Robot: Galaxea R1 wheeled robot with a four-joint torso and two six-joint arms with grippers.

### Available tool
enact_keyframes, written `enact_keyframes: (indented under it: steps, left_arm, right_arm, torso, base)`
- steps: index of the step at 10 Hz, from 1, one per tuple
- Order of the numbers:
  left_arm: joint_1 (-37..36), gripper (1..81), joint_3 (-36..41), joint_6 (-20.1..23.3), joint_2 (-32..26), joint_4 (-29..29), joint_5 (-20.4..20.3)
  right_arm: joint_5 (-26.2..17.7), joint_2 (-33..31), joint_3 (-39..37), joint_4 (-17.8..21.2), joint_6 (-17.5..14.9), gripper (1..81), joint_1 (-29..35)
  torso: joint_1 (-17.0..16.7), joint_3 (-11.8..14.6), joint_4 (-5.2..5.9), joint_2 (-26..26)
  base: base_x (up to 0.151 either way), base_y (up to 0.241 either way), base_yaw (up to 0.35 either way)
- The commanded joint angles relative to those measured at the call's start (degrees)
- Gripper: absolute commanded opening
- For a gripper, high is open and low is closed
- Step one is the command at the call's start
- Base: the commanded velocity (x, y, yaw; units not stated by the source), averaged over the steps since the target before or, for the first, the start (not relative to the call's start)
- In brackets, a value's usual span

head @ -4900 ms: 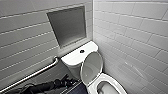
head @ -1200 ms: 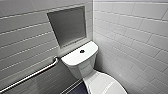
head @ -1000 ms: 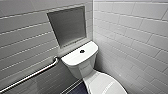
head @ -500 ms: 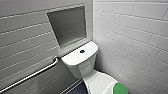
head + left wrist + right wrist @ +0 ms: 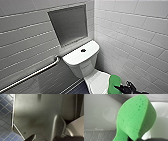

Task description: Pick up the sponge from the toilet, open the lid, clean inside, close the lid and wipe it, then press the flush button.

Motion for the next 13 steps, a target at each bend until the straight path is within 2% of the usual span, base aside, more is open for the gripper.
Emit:
enact_keyframes:
  steps: [1,2,3,4,5,6,7,8,11,13]
  left_arm:
    - [-0.48,81.1,0.23,0.38,-0.97,0.28,4.55]
    - [-0.48,81.1,0.23,0.38,-0.8,0.28,4.63]
    - [-0.48,81.1,0.23,0.39,-0.71,0.28,4.64]
    - [-0.48,81.1,0.06,0.38,-0.71,0.28,4.55]
    - [-0.39,81.1,-0.12,0.38,-0.54,0.28,4.55]
    - [-0.22,81.1,-0.3,0.38,-0.62,0.28,4.55]
    - [-0.04,81.1,-0.47,0.39,-0.53,0.19,4.55]
    - [0.05,81.1,-0.73,0.38,-0.36,0.19,4.55]
    - [0.66,81.1,-0.82,0.38,-0.36,0.11,4.46]
    - [0.75,81.1,-0.82,0.38,-0.27,0.11,4.46]
  right_arm:
    - [-6.98,0.12,-1.73,2.39,0.03,1.0,8.63]
    - [-6.98,0.29,-1.73,2.39,0.03,1.0,9.26]
    - [-6.89,0.64,-1.98,2.48,0.11,1.0,9.96]
    - [-6.71,1.26,-2.6,2.48,0.11,1.0,10.84]
    - [-6.45,2.05,-3.75,3.01,0.2,1.0,11.98]
    - [-5.41,3.79,-6.02,7.12,0.29,1.0,12.42]
    - [-1.98,6.51,-9.17,10.55,0.2,1.0,13.2]
    - [-1.96,9.15,-12.52,12.32,0.2,1.0,14.52]
    - [-1.7,16.45,-22.95,15.75,0.2,1.0,14.98]
    - [-2.05,19.89,-30.2,16.1,0.2,1.0,12.69]
  torso:
    - [0.0,-2.5,2.83,0.0]
    - [0.0,-0.89,1.0,0.0]
    - [0.02,-1.42,1.97,0.02]
    - [0.02,-1.7,2.18,0.02]
    - [0.02,-1.66,2.18,0.02]
    - [0.02,-1.66,2.18,0.02]
    - [0.02,-1.68,2.18,0.02]
    - [0.02,-1.68,2.18,0.02]
    - [0.02,-1.68,2.18,0.02]
    - [0.02,-1.68,2.18,0.02]
  base:
    - [0.0,0.0,0.0]
    - [0.0,0.0,0.0]
    - [0.0,0.0,0.0]
    - [0.0,0.0,0.0]
    - [0.0,0.0,0.0]
    - [0.0,0.0,0.0]
    - [0.0,0.0,0.0]
    - [0.0,0.0,0.0]
    - [0.0,0.0,0.0]
    - [0.0,0.0,0.0]
